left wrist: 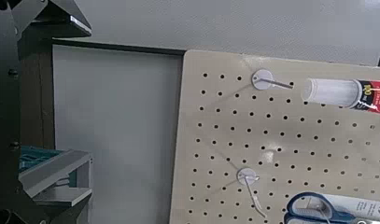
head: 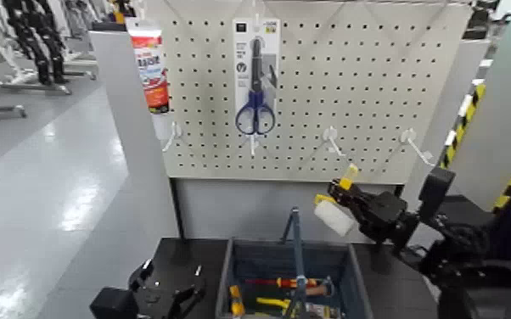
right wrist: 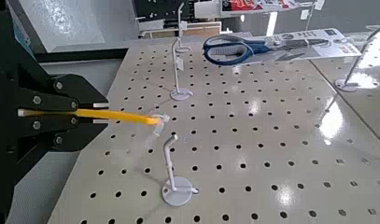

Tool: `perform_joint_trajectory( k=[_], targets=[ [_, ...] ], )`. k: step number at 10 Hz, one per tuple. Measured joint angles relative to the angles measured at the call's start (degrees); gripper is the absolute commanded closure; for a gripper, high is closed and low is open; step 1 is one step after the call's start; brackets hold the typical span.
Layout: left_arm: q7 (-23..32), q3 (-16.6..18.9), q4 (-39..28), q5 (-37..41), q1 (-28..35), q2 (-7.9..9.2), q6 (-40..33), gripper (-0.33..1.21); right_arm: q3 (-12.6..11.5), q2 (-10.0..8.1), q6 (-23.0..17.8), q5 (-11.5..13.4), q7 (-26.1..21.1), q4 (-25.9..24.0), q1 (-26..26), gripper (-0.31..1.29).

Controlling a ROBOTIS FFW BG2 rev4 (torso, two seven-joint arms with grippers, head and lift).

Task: Put the yellow roller into the crate.

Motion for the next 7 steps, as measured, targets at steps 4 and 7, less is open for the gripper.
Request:
perform_joint_trajectory(
  k=[4, 7],
  targets=[
    [0.0, 0.1, -0.5, 0.1, 0.5, 0.1, 0.1, 0.11, -3.2, 1.33, 4.2, 0.1, -1.6, -9.5, 6.2, 1.24],
    [0.0, 0.2, -0.7, 0.1, 0.7, 0.18, 0.1, 0.11, -5.1, 2.66, 6.8, -3.2, -3.1, -11.6, 10.2, 1.24]
  ],
)
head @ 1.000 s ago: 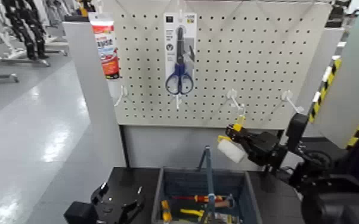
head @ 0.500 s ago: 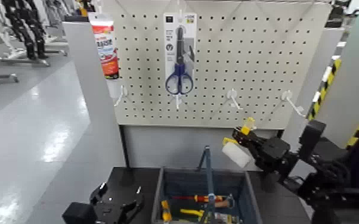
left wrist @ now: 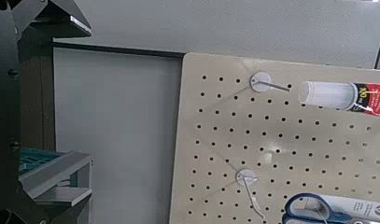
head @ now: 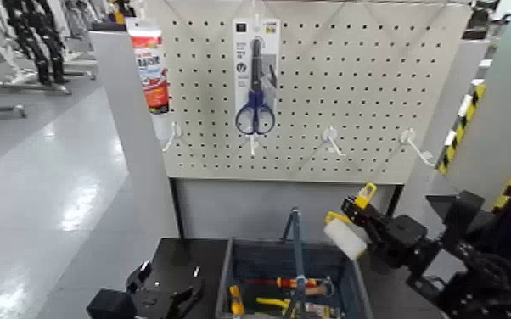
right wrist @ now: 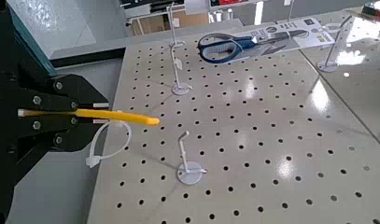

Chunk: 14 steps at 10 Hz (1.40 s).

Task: Put the yellow roller into the crate.

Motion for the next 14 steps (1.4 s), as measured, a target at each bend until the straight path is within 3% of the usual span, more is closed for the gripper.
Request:
perform_joint_trajectory(
  k=[4, 6, 9, 11, 13, 14],
  targets=[
    [-0.1, -0.2, 0.3, 0.0, -0.4, -0.26, 0.0, 0.11, 1.6, 1.16, 0.6, -5.2, -0.1, 4.9, 1.2, 1.24],
    [-0.1, -0.3, 0.5, 0.0, -0.5, -0.28, 0.0, 0.11, 3.8, 1.25, 0.8, -8.0, -0.3, 8.8, 1.1, 1.24],
    [-0.1, -0.3, 0.7, 0.0, -0.6, -0.37, 0.0, 0.11, 6.2, 1.32, 1.6, -10.0, -0.2, 12.7, 0.3, 1.24],
    [-0.1, -0.3, 0.7, 0.0, -0.6, -0.35, 0.0, 0.11, 6.7, 1.38, 3.5, -10.2, -0.6, 13.3, 0.0, 1.12],
    [-0.1, -0.3, 0.7, 0.0, -0.6, -0.35, -0.1, 0.11, 6.3, 1.23, 5.3, -9.9, -0.9, 12.7, 0.0, 0.35],
    [-0.1, -0.2, 0.7, 0.0, -0.6, -0.35, -0.1, 0.11, 5.6, 1.15, 6.2, -9.0, -1.0, 11.8, 0.1, 0.11]
  ],
)
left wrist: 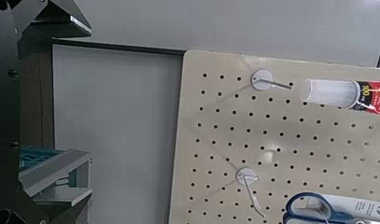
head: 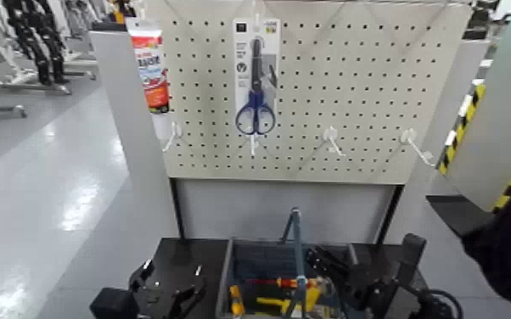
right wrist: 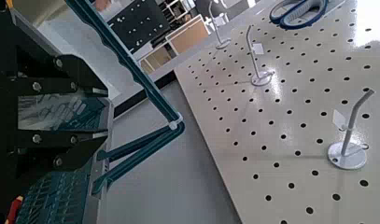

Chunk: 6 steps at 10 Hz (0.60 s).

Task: Put the yellow roller into the crate.

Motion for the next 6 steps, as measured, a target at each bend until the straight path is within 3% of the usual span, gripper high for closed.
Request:
perform_joint_trajectory(
  k=[5, 6],
  targets=[
    [0.0, 0.1, 0.0, 0.0, 0.1, 0.0, 0.0, 0.11, -4.1, 0.07, 2.9, 8.9, -4.1, -8.0, 2.0, 0.12],
    [0.0, 0.1, 0.0, 0.0, 0.1, 0.0, 0.0, 0.11, -4.3, 0.16, 2.2, 9.5, -4.5, -8.7, 2.6, 0.12]
  ],
)
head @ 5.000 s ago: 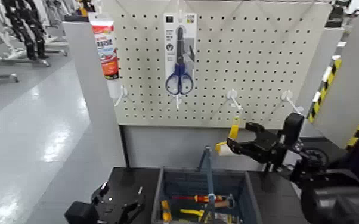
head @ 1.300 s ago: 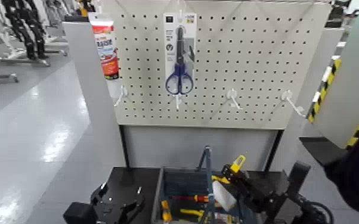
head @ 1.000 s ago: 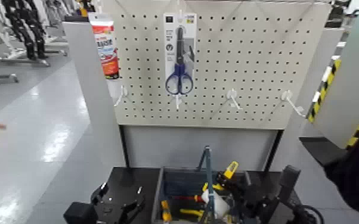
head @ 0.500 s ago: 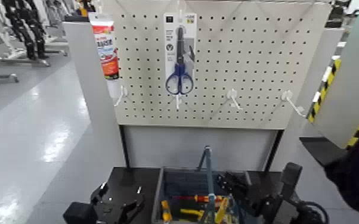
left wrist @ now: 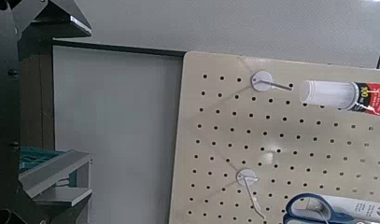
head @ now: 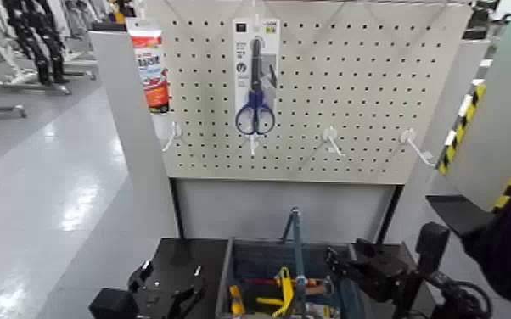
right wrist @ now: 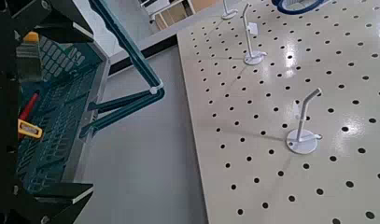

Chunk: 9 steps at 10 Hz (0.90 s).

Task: Put the yellow roller into the crate.

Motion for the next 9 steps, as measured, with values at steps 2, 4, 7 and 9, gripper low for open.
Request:
perform_joint_trajectory(
  k=[2, 4, 7, 9],
  targets=[
    [0.0, 0.0, -0.1, 0.0, 0.1, 0.01, 0.0, 0.11, 0.0, 0.59, -2.7, 0.9, -2.2, -1.5, 1.6, 0.12],
    [0.0, 0.1, -0.2, 0.0, 0.2, 0.0, 0.0, 0.11, -0.2, 2.23, -8.1, 2.9, -8.5, -4.3, 5.2, 0.13],
    [0.0, 0.3, -0.3, 0.0, 0.4, 0.09, 0.0, 0.11, 0.4, 4.23, -19.9, 5.5, -18.4, -6.6, 11.7, 0.13],
    [0.0, 0.4, -0.4, 0.0, 0.5, 0.09, 0.0, 0.11, 1.5, 5.15, -24.3, 7.3, -22.2, -6.8, 14.7, 0.13]
  ],
)
